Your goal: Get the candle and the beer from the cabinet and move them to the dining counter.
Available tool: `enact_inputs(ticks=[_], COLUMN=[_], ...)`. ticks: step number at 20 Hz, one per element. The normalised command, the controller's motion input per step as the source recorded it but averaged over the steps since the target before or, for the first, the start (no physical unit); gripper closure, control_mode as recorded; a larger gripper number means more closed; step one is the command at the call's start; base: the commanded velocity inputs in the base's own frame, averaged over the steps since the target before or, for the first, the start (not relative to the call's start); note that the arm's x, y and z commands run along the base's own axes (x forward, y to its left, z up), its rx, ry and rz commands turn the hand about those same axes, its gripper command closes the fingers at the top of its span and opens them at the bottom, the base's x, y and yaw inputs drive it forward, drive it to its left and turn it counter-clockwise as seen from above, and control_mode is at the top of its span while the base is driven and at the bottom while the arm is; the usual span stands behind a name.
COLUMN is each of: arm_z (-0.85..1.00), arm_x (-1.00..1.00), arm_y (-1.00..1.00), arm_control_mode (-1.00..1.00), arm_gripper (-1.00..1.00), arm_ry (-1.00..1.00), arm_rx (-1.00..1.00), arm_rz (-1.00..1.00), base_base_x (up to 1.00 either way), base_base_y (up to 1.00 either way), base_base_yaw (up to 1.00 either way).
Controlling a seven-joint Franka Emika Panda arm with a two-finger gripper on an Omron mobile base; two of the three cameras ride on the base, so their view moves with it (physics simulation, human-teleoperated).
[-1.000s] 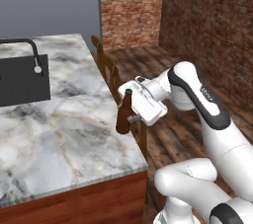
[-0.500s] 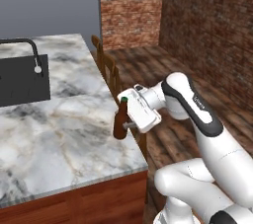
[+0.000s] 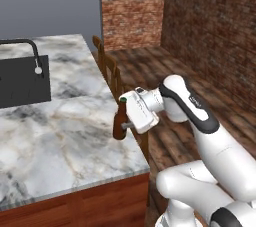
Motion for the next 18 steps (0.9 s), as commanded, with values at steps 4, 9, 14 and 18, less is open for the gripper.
enact_inputs(ticks=[4,9,14,18], arm_z=[-0.14,-0.19,-0.23,-0.27], arm_x=[0.27,0.20,0.16,0.11], arm_y=[0.00,0.02,0.03,0.01], arm_control_mode=[-1.00,-1.00,-1.00,-1.00], arm_gripper=[1.00,1.00,1.00,1.00], arm_ry=[0.01,0.00,0.00,0.00], arm_rx=[-0.01,-0.03,-0.04,-0.04], arm_rz=[-0.02,0.00,0.00,0.00], base_base_x=[0.00,0.00,0.00,0.00], base_base_y=[0.00,0.00,0.00,0.00], base_base_yaw=[0.00,0.00,0.00,0.00])
